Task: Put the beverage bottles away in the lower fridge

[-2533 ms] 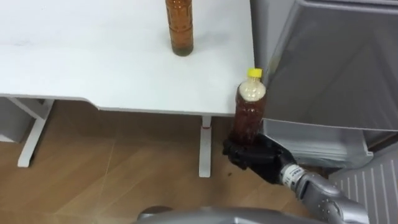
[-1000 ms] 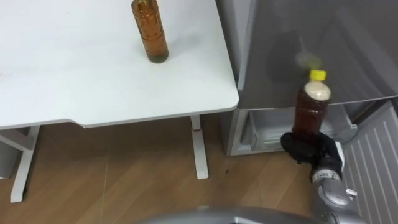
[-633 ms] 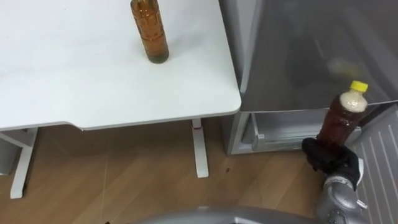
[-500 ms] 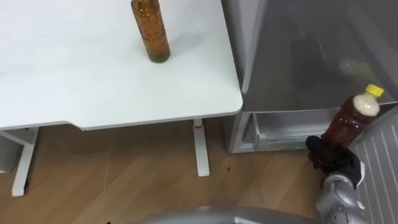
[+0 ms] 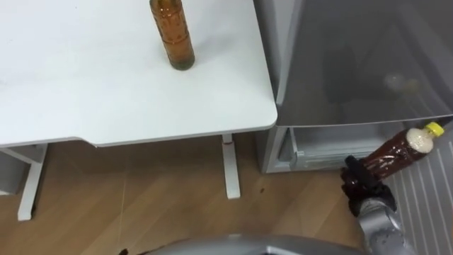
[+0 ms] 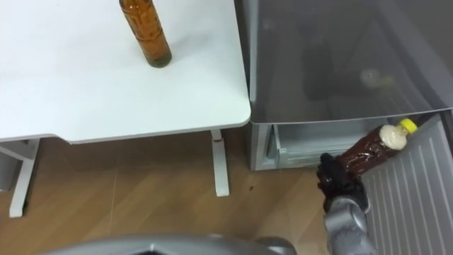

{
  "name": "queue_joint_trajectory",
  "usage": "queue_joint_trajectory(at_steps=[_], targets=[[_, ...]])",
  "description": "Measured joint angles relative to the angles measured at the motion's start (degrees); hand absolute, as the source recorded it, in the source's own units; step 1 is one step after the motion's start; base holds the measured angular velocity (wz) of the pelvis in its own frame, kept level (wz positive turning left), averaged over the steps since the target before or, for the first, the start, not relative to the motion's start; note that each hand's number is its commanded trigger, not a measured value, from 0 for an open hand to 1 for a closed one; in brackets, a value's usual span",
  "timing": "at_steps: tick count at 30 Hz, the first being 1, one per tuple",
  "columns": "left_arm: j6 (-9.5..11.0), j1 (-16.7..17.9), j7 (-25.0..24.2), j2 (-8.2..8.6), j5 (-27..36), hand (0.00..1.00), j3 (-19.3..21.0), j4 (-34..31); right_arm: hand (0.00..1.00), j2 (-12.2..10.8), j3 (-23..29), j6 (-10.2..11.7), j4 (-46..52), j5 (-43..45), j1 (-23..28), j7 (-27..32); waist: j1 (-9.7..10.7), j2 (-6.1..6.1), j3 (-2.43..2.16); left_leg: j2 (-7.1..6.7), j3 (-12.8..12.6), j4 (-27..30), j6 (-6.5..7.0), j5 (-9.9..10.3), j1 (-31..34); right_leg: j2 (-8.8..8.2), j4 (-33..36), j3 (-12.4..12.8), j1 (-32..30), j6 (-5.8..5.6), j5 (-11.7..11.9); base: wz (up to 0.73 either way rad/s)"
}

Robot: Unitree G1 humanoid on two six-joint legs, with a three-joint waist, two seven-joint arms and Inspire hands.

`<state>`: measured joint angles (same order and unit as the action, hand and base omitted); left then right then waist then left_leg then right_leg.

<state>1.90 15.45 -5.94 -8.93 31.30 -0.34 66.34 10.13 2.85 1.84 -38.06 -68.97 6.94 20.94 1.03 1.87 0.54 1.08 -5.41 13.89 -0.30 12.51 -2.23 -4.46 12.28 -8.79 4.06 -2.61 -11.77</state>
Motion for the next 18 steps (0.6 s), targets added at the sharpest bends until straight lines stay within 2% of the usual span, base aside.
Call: queue_joint_trajectory(at_steps=[4, 5, 8, 10, 14, 16, 18], targets=[[-0.64, -1.78, -0.5, -0.88, 0.16, 0.0, -0.47, 0.1, 1.0, 0.12, 1.34, 0.0, -5.25, -4.6, -5.8, -1.56, -0.06, -0.33, 0.34, -0.41, 0.94, 3.32, 0.14, 0.04, 4.74, -1.02, 5.03, -0.52, -5.29, 0.21, -1.63, 0.15], [-0.71, -2.36, -0.69, -0.88, 0.1, 0.0, -0.48, 0.27, 1.0, 0.27, 1.96, -0.04, -7.54, -5.24, -8.53, -1.75, -0.14, -0.25, 0.45, -0.57, 0.93, 4.68, 0.28, 0.13, 6.62, -1.44, 7.16, -0.48, -7.49, 0.27, -2.08, 0.05], [-1.18, -5.11, -0.91, -1.24, 0.2, 0.0, -1.04, 0.48, 1.0, 1.24, 3.12, 0.1, -12.71, -5.19, -15.31, -3.04, -0.15, 0.62, 1.0, -0.59, 1.11, 8.73, 0.63, 0.34, 12.92, -1.97, 10.96, -0.56, -13.29, 0.36, -2.22, 0.07], [-1.59, -7.39, -0.94, -1.51, 0.63, 0.0, -1.31, 1.97, 1.0, 1.86, 3.18, 0.0, -15.96, -5.84, -19.21, -4.07, -1.03, 0.83, 1.17, -0.95, 0.98, 10.02, 1.08, 0.03, 16.37, -2.5, 13.56, -0.02, -17.33, 0.34, -2.48, 0.01], [-2.33, -11.58, -0.58, -1.68, 0.85, 0.0, -3.49, 2.84, 1.0, 3.74, 3.14, -0.74, -19.53, -8.5, -24.95, -5.59, -2.73, 0.43, 1.44, -1.9, 0.69, 13.62, 1.57, -0.27, 24.29, -4.16, 20.22, 0.87, -26.67, 0.46, -3.52, 0.05], [-2.41, -13.22, -0.02, -2.71, 1.68, 0.0, -4.38, 2.84, 1.0, 4.66, 3.12, -0.99, -19.92, -8.56, -27.21, -6.16, -3.47, -0.15, 1.73, -2.26, 0.56, 16.02, 1.64, -0.3, 28.88, -5.09, 23.84, 0.99, -31.78, 0.93, -3.91, 0.02], [-2.47, -14.38, 0.54, -2.85, 1.78, 0.0, -4.65, 3.17, 1.0, 5.43, 3.13, -1.18, -20.86, -9.05, -29.27, -7.08, -4.55, -0.62, 2.01, -2.47, 0.1, 17.45, 1.75, -0.39, 31.77, -5.57, 26.15, 1.61, -35.3, 1.15, -4.15, -0.02]])
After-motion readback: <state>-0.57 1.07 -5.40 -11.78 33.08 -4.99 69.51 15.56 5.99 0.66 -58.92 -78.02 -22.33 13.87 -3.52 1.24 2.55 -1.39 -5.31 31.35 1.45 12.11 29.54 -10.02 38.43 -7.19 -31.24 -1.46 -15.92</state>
